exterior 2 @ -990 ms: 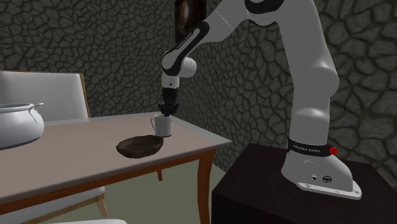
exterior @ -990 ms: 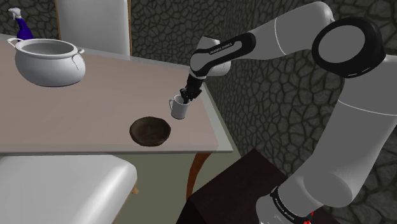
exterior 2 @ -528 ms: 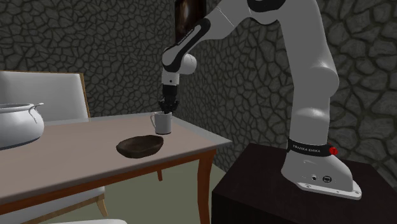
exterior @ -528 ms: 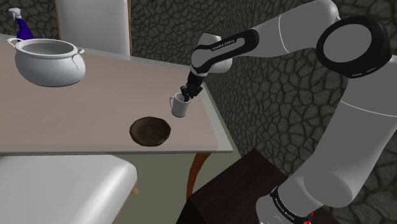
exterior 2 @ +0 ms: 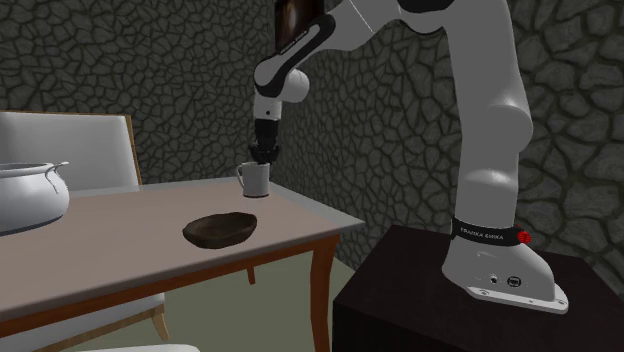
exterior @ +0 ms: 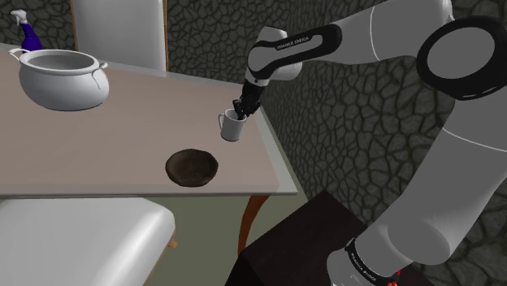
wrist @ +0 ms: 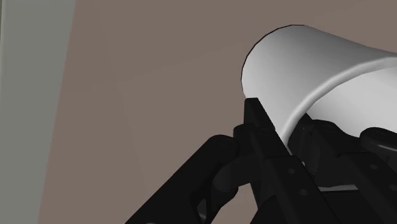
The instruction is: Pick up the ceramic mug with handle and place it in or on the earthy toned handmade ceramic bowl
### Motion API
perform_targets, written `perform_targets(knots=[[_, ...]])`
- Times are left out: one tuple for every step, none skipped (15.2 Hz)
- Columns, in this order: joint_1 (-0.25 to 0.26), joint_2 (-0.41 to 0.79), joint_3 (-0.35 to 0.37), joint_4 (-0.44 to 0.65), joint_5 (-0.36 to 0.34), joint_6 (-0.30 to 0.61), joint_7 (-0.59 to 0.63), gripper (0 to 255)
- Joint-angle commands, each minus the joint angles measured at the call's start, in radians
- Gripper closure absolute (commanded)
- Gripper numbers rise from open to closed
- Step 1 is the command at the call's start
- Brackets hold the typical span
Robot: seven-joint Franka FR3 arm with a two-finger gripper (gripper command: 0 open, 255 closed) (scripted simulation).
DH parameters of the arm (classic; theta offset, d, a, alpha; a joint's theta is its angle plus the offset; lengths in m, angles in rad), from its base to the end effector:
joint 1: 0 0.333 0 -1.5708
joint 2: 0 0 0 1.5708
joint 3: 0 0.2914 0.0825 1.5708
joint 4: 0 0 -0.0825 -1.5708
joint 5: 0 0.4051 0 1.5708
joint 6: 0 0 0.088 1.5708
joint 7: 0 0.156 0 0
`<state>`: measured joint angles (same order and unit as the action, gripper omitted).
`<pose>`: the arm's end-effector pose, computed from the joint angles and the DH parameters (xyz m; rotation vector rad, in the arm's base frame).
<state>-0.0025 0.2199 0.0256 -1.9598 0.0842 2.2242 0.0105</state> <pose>0.6183 0.0201 0.2837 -3.0660 0.0580 -0.0663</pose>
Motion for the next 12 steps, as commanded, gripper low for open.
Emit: perform_targets(knots=[[0.000,-0.011,0.000,0.012,-0.001,-0.023,0.002,255],[0.000,-0.017,0.000,0.018,-0.001,-0.035,0.003,255],[0.000,-0.023,0.000,0.025,-0.002,-0.047,0.004,255],[0.000,-0.028,-0.001,0.031,-0.002,-0.059,0.005,255],[0.000,-0.033,-0.001,0.038,-0.003,-0.072,0.006,255],[0.000,-0.039,-0.001,0.045,-0.003,-0.084,0.007,255],[0.000,-0.043,-0.001,0.053,-0.004,-0.096,0.008,255],[-0.001,-0.048,-0.001,0.060,-0.004,-0.108,0.009,255],[-0.001,-0.053,-0.001,0.068,-0.005,-0.121,0.009,255],[-0.001,-0.057,-0.001,0.076,-0.005,-0.133,0.010,255],[-0.001,-0.061,-0.001,0.084,-0.006,-0.145,0.011,255],[-0.001,-0.061,-0.001,0.084,-0.006,-0.145,0.011,255]])
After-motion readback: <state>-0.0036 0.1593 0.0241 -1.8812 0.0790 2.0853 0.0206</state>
